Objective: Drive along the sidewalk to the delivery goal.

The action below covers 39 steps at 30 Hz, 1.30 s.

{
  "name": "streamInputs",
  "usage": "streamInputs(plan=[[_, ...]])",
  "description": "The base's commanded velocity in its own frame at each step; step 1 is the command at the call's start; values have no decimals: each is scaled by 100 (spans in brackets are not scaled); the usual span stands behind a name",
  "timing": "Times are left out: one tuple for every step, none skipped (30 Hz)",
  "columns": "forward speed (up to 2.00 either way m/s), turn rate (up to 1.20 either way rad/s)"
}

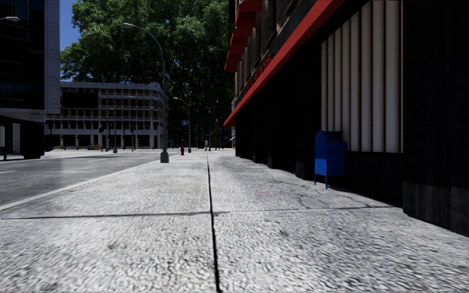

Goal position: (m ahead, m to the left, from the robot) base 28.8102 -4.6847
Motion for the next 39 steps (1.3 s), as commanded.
streamInputs(plan=[[178, 0], [178, 0], [178, 0], [178, 0], [178, 0], [178, 0], [178, 0], [178, 0], [178, 0], [178, 0], [178, 6], [178, 6], [178, 15], [178, 21], [178, 26], [178, 26], [178, 27], [178, 27], [178, 28], [178, 28], [178, 28], [178, 28], [178, 28], [178, 28], [178, 28], [178, 28], [178, 31], [178, 33], [178, 33], [178, 33], [178, 33], [178, 23], [178, 23], [178, 2], [178, 0], [178, 0], [178, 0], [178, 0], [178, 0]])
